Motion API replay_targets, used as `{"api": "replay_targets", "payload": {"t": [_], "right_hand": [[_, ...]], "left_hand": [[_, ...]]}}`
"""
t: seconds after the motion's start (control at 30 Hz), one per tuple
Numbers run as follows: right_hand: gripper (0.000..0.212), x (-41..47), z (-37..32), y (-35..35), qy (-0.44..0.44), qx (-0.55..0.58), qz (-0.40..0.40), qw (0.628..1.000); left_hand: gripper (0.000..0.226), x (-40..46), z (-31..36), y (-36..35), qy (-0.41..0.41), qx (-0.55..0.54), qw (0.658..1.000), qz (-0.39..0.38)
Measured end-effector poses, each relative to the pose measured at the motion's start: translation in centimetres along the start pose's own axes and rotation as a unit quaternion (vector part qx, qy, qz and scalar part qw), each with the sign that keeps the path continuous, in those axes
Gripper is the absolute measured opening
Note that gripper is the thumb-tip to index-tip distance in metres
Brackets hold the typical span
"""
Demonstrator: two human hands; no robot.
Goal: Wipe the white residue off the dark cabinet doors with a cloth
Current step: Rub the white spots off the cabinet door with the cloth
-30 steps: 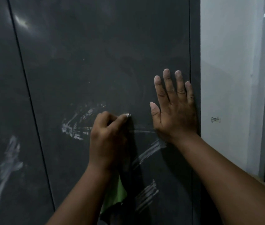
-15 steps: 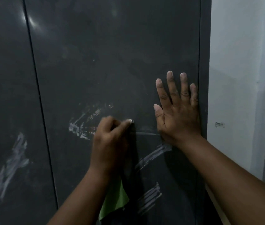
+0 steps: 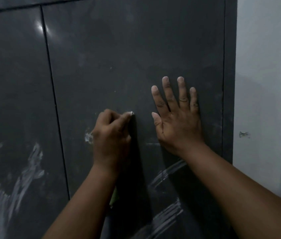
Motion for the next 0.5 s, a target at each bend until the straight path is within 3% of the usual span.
{"api": "replay_targets", "payload": {"t": [0.13, 0.3, 0.37, 0.5], "right_hand": [[0.066, -0.1, -0.1, -0.1, 0.011, -0.004, 0.000, 1.000], [0.065, -0.2, -0.3, -0.1, 0.005, -0.005, 0.001, 1.000], [0.065, -0.2, -0.3, -0.2, 0.001, -0.004, -0.001, 1.000], [0.066, -0.2, -0.6, -0.2, -0.010, -0.002, -0.006, 1.000]], "left_hand": [[0.028, -2.0, -2.2, 0.7, 0.017, 0.002, 1.000, -0.026], [0.018, 3.4, -4.0, 2.0, 0.089, 0.026, 0.993, 0.075], [0.015, 4.6, -3.4, 1.7, 0.062, 0.016, 0.995, 0.074], [0.013, 1.3, -1.5, 0.5, -0.049, 0.000, 0.999, -0.016]]}}
Point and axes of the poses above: each hand's wrist, its own x-axis towards the middle knuckle, its own y-axis out of the back of the hand, z = x × y, the point moved 7 cm from there along x, towards the middle knuckle, and after that the axes turned 7 degrees about z, right-handed, at the moved point
